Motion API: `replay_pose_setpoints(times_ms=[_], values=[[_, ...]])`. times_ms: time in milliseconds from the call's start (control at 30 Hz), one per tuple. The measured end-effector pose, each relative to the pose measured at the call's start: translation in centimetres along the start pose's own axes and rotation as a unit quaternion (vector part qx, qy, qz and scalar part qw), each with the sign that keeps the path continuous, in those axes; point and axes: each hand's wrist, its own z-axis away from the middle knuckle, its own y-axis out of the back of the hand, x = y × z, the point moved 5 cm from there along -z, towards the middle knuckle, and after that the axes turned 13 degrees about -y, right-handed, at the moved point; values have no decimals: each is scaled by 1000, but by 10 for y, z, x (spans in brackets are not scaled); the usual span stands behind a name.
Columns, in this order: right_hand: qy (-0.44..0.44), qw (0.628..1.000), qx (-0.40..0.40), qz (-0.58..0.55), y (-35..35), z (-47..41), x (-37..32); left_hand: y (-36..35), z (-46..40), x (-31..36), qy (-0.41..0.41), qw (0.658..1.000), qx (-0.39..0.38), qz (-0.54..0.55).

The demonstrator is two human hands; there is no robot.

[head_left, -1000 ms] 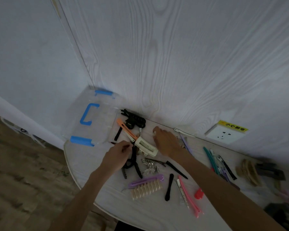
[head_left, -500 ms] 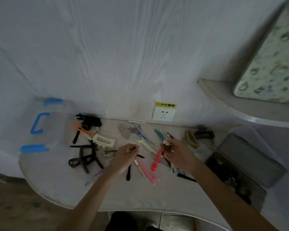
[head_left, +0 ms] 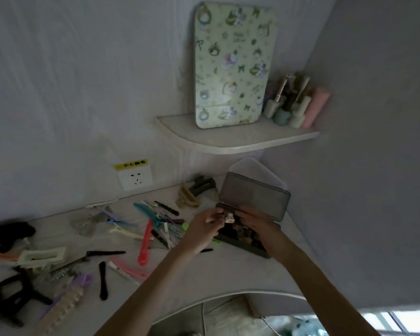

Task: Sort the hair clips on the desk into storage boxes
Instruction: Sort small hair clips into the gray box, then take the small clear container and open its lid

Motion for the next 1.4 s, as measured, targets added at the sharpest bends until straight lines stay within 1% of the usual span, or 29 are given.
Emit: replay_pose_setpoints(times_ms=[67,133,200,267,333,367,400,433,500,533,567,600,667,733,800,900,933,1000,1067,1133,1167,1200,1267,1333,1400], values=[[5,1000,24,7,16,-2,2,-7,-3,1,1,999,-38,7],[7,998,56,17,32,-2,6,-3,-4,-3,-7,999,-54,-3],[6,995,85,46,44,-1,8,6,-6,-13,-14,999,-43,-8],[20,994,91,61,51,-1,5,13,-9,-22,-21,999,-25,-30],[57,989,116,78,56,1,-5,18,-12,-25,-39,997,-3,-64],[80,981,146,96,60,3,-11,19,-15,-23,-46,995,6,-88],[106,970,179,123,63,6,-20,20,-19,-20,-51,992,14,-113],[129,953,213,173,65,8,-28,22,-25,-17,-53,990,17,-132],[173,896,281,297,70,6,-43,25,-40,-8,-53,987,18,-148],[174,870,303,347,74,0,-46,27,-49,-2,-53,987,21,-150],[150,856,314,382,78,-6,-46,27,-56,8,-56,987,21,-152],[115,855,314,397,83,-14,-44,26,-65,16,-54,986,16,-159],[60,883,274,378,85,-27,-35,22,-80,27,-38,981,-15,-191],[63,912,244,323,85,-31,-31,17,-91,34,2,970,-54,-237],[91,919,246,293,85,-26,-31,13,-94,36,33,962,-72,-262],[119,927,224,278,84,-21,-27,9,-91,36,40,952,-101,-285],[122,929,219,272,85,-20,-25,11,-89,33,40,949,-94,-299],[115,935,218,256,89,-20,-21,17,-87,28,10,951,-83,-297],[69,954,214,197,95,-23,-22,31,-84,21,-6,957,-57,-286],[-22,980,183,72,97,-27,-22,48,-77,12,-10,951,-47,-306],[-60,984,168,23,95,-30,-21,55,-73,8,-7,947,-35,-320],[-86,982,166,9,95,-34,-18,61,-71,2,-1,948,-17,-318],[-110,974,193,38,96,-46,-16,69,-65,-4,21,967,19,-252],[-116,970,203,57,94,-56,-18,75,-56,-7,45,974,5,-221],[-122,973,189,50,89,-63,-21,82,-46,-5,34,964,-43,-258]])
